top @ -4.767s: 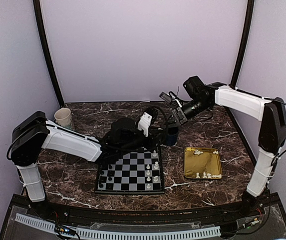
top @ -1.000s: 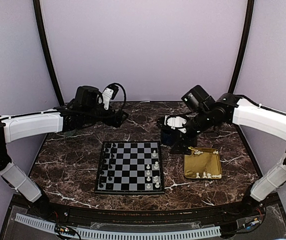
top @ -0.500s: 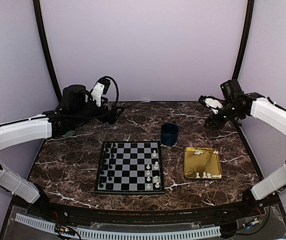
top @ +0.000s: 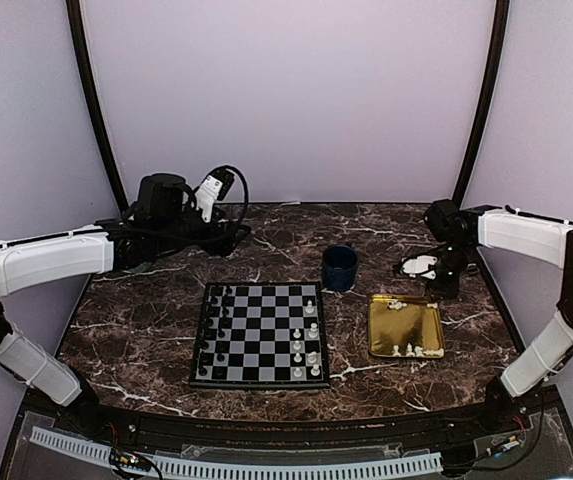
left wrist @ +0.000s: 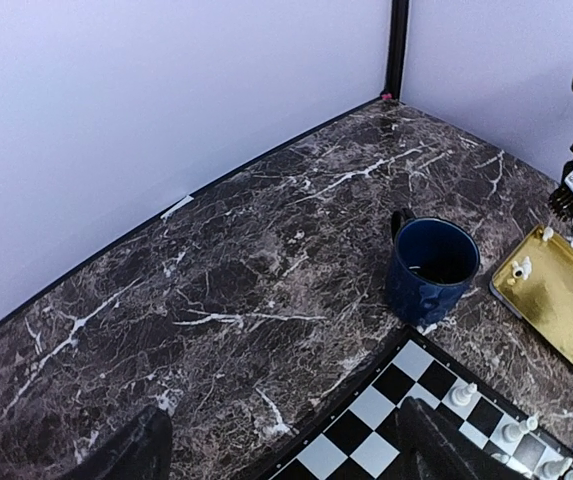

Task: Set up the chess pieces on the board
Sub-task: Pick up the pawn from the storage box.

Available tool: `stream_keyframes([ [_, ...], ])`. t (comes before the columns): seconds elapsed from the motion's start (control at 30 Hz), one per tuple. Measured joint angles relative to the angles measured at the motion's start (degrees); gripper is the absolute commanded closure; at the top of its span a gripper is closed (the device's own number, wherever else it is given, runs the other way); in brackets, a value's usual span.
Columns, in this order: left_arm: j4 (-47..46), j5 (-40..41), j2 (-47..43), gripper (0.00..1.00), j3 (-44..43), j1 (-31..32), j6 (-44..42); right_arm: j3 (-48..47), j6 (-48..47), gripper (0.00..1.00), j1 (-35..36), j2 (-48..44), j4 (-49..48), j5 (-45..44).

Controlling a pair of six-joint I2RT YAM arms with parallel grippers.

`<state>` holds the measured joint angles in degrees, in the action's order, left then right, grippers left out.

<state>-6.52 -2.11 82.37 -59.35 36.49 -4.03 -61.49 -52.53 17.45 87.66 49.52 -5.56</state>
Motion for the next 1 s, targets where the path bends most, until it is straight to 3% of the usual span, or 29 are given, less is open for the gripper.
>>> stream_keyframes([
  [0.47,2.9,-5.2,0.9,0.31,-2.5,0.0,-1.1,-0.6,-5.8,0.75,3.6,11.9,-0.7,-9.7],
  [1.0,3.3,-5.6,1.0,0.31,-2.5,0.0,-1.1,-1.5,-5.9,0.75,3.6,14.8,-3.1,-12.4],
])
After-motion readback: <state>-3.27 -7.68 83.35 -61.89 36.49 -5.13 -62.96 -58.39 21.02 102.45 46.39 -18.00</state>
